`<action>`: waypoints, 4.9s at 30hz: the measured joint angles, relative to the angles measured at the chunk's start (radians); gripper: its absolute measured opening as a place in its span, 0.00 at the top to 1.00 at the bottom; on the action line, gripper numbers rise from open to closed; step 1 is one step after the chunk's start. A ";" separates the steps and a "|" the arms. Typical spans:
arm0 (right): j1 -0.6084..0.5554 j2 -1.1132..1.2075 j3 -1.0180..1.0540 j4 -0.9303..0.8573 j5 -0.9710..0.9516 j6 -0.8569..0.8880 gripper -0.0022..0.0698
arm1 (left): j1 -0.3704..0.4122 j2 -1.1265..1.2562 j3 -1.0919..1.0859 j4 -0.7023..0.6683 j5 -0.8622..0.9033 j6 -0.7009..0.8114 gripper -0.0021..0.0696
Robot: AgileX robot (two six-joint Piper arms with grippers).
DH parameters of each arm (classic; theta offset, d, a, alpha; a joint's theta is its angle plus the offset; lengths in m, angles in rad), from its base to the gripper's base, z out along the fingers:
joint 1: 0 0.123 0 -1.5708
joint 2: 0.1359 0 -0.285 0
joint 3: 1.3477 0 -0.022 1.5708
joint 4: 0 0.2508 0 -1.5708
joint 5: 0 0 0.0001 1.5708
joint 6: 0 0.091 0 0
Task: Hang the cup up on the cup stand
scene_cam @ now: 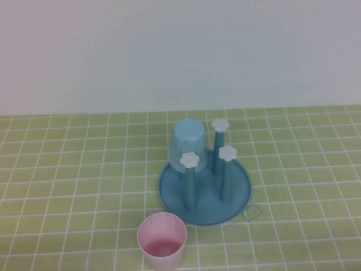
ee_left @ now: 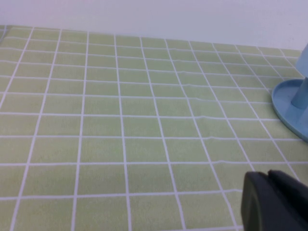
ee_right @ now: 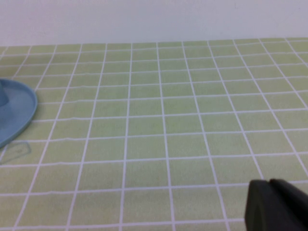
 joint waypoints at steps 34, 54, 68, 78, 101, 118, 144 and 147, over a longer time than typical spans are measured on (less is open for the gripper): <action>0.000 0.000 0.000 0.000 0.000 0.000 0.97 | 0.000 0.000 0.000 0.002 0.000 0.000 0.97; 0.000 0.000 0.000 0.000 0.002 0.000 0.97 | 0.000 0.000 0.000 0.002 0.016 0.000 0.97; 0.000 0.000 0.000 0.000 0.003 0.000 0.97 | 0.000 0.000 0.000 0.004 -0.002 0.000 0.97; 0.000 0.000 0.000 0.000 0.003 0.000 0.97 | 0.000 0.000 0.000 0.004 -0.002 0.000 0.97; 0.000 0.000 0.000 0.000 0.004 0.000 0.97 | 0.000 0.000 0.000 0.010 -0.008 0.000 0.97; 0.000 0.000 0.000 0.000 0.004 0.000 0.97 | 0.000 0.000 0.000 0.029 -0.057 0.000 0.97; 0.000 0.000 0.003 0.000 -0.314 0.000 0.97 | 0.000 0.000 0.000 0.057 -0.534 0.007 0.97; 0.000 0.000 0.003 0.000 -0.363 0.000 0.97 | 0.000 0.000 0.000 0.059 -0.552 0.012 0.97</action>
